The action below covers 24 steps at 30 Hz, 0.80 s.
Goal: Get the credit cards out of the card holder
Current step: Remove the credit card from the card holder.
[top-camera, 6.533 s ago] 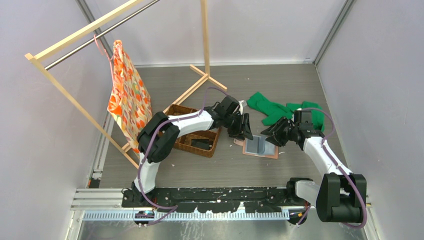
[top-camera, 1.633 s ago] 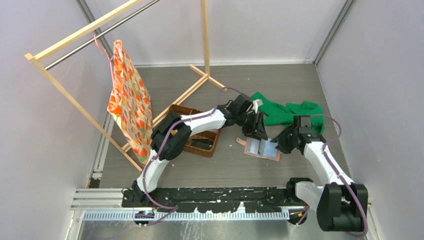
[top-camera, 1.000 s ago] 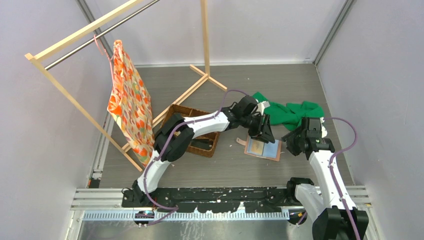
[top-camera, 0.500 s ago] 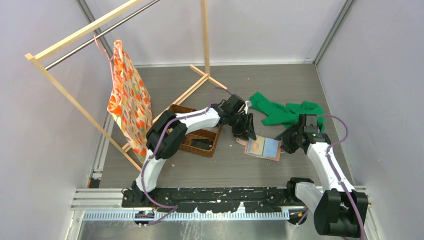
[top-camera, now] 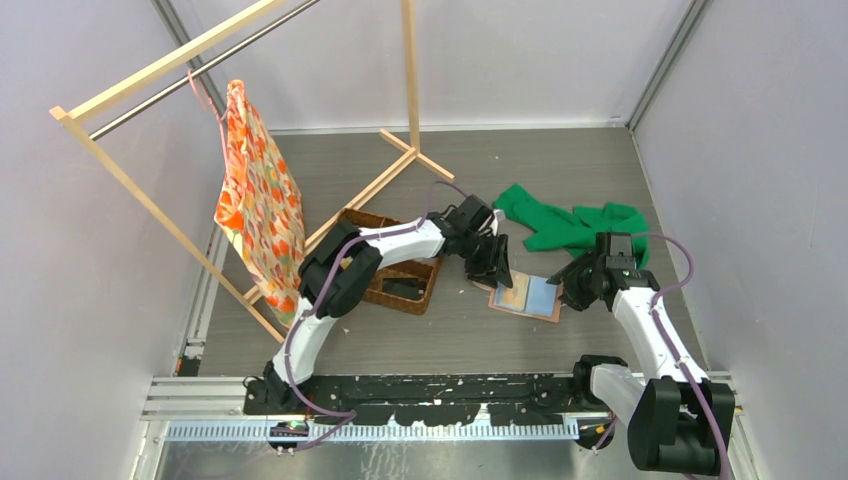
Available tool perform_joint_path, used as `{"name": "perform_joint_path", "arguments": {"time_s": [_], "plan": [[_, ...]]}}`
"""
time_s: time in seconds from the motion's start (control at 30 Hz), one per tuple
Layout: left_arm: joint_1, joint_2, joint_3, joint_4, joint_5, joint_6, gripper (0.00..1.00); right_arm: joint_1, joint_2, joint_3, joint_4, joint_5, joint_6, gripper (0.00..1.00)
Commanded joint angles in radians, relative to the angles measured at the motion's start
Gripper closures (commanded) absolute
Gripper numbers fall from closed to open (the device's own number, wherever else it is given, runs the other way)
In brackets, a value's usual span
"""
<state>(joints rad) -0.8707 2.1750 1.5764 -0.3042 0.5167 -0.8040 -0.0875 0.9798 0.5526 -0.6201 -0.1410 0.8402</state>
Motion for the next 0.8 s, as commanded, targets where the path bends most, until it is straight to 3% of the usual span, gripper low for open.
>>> {"name": "perform_joint_path", "arguments": {"time_s": [0.0,0.37,0.77], "plan": [[-0.01,0.016,0.042,0.02,0.024,0.007,0.53,-0.004,-0.009,0.003,0.024,-0.001,-0.011,0.5],[-0.043,0.06,0.139,0.0,0.099,0.023,0.53,-0.004,-0.082,0.048,-0.048,0.025,0.003,0.45],[-0.047,-0.039,0.129,0.028,0.138,0.024,0.53,-0.018,-0.079,0.054,-0.071,0.066,-0.017,0.41]]}}
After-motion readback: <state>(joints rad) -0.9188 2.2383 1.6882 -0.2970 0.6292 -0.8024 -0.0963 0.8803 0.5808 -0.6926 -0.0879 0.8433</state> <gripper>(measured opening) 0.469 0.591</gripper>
